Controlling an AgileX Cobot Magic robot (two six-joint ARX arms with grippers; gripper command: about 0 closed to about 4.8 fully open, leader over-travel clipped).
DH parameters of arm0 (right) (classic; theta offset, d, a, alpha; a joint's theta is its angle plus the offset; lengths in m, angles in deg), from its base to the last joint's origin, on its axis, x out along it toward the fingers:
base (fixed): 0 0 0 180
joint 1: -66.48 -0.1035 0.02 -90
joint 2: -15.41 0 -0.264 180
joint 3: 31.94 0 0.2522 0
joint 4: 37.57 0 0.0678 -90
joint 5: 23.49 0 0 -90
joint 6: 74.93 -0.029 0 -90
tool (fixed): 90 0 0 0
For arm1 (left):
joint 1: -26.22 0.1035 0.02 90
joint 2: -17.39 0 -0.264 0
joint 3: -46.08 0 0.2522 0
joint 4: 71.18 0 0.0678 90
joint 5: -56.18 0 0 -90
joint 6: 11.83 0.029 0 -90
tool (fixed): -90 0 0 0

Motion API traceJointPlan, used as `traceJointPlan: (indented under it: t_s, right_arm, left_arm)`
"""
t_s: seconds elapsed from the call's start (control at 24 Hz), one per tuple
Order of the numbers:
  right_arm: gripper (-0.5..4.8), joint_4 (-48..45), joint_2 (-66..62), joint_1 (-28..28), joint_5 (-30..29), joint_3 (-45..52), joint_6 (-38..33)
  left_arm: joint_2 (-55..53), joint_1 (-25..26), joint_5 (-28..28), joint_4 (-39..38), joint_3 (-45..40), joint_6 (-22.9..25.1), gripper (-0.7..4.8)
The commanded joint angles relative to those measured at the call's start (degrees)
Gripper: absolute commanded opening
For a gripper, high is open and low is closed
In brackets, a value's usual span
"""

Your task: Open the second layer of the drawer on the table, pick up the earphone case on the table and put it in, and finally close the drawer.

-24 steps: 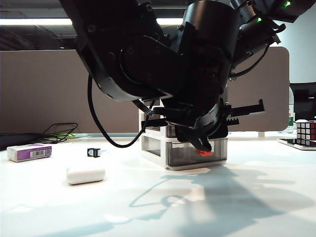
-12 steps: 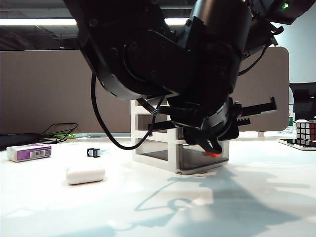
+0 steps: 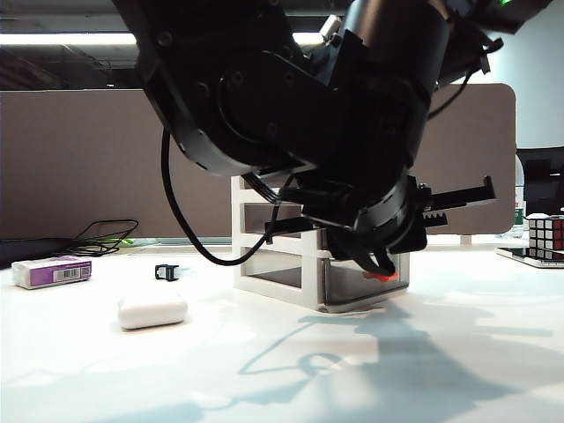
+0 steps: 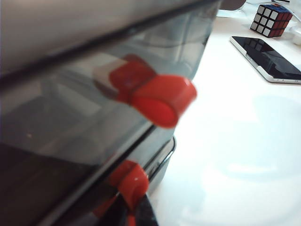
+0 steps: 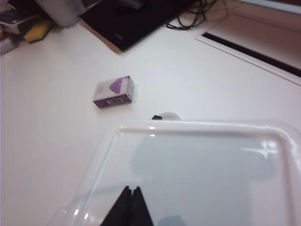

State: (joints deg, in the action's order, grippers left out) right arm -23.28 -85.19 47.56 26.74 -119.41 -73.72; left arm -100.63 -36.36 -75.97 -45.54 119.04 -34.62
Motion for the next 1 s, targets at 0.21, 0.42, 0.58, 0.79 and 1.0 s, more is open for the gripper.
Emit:
traceJointPlan:
  t_s: [0.21,0.42,0.58,0.79,1.0]
  right_arm:
    - [-0.05,6.2,0.0,-1.0,3.9,-0.1,2.9]
    - [-0.05,7.8,0.0,-1.2,5.7,0.0,3.6]
    - [-0.05,7.8,0.0,-1.3,5.3,0.0,3.6]
    - [-0.05,7.8,0.0,-1.5,5.1,0.0,3.6]
    - [-0.05,7.7,0.0,-1.6,5.1,0.0,3.6]
  left_arm:
    - [-0.6,-0.3,4.1,-4.1,-0.5,0.0,-0.06]
    - [-0.6,-1.1,4.1,-2.8,-0.4,0.8,-0.06]
    - [-0.6,-2.0,5.1,-1.9,-0.4,1.4,-0.06]
    - [-0.6,-3.1,6.2,0.6,-0.4,3.1,-0.06]
    - [-0.2,-3.5,6.4,0.2,-0.3,4.3,-0.06]
